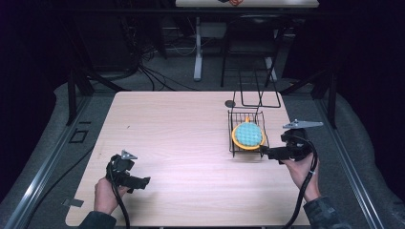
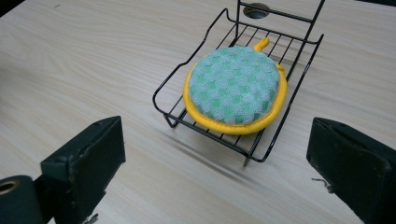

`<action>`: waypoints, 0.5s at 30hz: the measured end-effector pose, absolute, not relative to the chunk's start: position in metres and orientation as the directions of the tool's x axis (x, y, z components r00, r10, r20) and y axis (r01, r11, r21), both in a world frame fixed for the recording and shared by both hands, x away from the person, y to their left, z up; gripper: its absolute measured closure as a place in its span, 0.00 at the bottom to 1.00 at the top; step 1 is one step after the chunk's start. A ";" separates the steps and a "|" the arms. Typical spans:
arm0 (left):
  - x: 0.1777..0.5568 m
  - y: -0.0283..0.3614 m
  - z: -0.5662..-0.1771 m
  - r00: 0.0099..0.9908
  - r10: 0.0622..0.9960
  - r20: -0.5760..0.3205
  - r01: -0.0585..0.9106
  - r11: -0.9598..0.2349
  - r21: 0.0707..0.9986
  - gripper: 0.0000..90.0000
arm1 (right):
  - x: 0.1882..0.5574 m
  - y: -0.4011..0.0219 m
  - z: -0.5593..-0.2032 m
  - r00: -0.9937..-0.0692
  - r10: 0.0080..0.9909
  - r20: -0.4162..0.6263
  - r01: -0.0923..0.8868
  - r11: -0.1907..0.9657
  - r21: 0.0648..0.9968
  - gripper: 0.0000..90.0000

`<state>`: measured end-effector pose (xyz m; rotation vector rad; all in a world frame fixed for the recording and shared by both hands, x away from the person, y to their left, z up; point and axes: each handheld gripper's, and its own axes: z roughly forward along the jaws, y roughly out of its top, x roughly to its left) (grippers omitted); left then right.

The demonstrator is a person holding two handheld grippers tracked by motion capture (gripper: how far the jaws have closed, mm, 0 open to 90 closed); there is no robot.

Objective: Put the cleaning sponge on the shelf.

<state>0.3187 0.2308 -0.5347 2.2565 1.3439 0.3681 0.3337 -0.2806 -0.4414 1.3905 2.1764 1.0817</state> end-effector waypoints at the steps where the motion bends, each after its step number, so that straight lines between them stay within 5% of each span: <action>1: 0.319 0.231 -0.535 0.480 0.877 -0.015 0.746 -0.400 0.532 0.00 | 0.330 -0.281 -0.440 -0.464 0.878 0.116 0.618 0.227 0.752 0.03; 15: 0.318 0.231 -0.534 0.485 0.874 -0.011 0.743 -0.406 0.533 0.00 | 0.289 -0.302 -0.440 -0.466 0.877 0.115 0.597 0.216 0.772 0.00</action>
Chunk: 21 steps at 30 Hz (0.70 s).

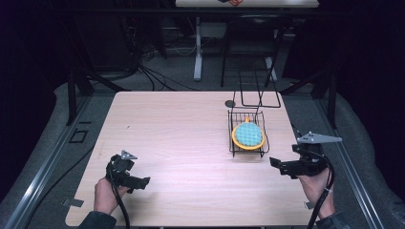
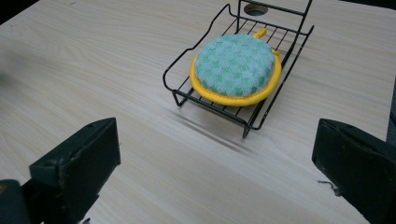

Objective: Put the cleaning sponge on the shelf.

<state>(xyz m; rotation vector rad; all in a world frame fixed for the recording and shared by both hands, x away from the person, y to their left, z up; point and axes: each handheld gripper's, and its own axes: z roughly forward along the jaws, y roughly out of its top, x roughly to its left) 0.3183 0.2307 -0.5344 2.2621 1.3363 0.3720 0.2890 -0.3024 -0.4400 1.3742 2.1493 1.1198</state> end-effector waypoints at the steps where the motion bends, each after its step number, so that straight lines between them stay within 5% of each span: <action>1: 0.318 0.230 -0.534 0.483 0.876 -0.012 0.744 -0.403 0.533 0.00 | 0.287 -0.304 -0.442 -0.465 0.878 0.116 0.598 0.215 0.773 0.00; 21: 0.318 0.228 -0.534 0.494 0.870 -0.013 0.739 -0.411 0.534 0.00 | 0.261 -0.342 -0.501 -0.357 0.921 0.157 0.688 0.146 0.711 0.00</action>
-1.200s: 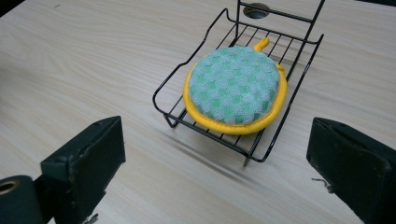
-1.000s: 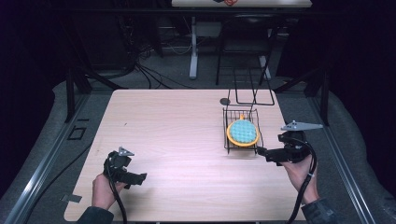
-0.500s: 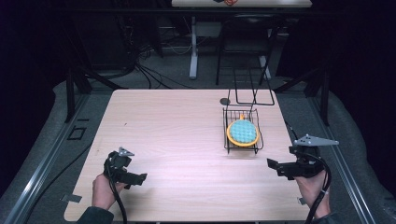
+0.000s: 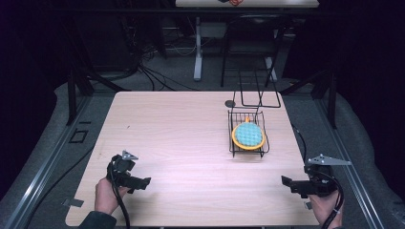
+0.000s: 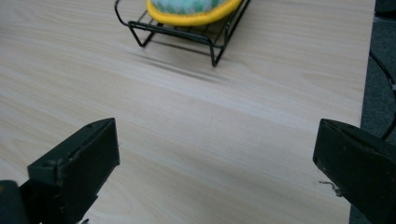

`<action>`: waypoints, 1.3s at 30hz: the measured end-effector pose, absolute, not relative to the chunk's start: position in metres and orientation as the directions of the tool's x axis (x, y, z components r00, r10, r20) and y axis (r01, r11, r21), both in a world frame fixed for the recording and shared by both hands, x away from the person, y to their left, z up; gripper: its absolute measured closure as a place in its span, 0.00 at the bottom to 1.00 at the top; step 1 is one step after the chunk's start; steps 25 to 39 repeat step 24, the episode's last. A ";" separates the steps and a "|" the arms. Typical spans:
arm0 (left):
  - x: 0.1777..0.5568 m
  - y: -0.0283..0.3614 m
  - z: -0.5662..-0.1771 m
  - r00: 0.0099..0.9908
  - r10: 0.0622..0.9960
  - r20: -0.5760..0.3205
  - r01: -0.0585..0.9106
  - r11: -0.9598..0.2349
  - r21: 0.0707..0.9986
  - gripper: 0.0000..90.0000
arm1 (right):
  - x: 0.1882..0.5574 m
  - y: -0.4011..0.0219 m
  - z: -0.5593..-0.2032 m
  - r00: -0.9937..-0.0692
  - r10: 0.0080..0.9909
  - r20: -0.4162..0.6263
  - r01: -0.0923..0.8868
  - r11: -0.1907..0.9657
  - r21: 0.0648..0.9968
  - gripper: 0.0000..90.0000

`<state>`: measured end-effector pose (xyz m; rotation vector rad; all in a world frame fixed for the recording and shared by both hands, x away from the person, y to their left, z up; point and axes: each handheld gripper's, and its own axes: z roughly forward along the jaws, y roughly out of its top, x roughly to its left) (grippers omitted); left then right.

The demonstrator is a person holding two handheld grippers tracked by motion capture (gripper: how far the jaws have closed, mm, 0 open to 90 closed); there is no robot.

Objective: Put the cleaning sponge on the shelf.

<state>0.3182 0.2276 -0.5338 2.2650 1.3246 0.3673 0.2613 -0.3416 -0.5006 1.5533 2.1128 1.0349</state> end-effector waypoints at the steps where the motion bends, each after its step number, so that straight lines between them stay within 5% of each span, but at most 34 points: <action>1: 0.318 0.228 -0.534 0.496 0.868 -0.012 0.737 -0.414 0.534 0.00 | 0.262 -0.343 -0.506 -0.349 0.923 0.162 0.700 0.142 0.700 0.00; 39: 0.321 0.226 -0.537 0.503 0.864 -0.009 0.741 -0.426 0.520 0.00 | 0.270 -0.348 -0.523 -0.333 0.932 0.147 0.750 0.167 0.640 0.01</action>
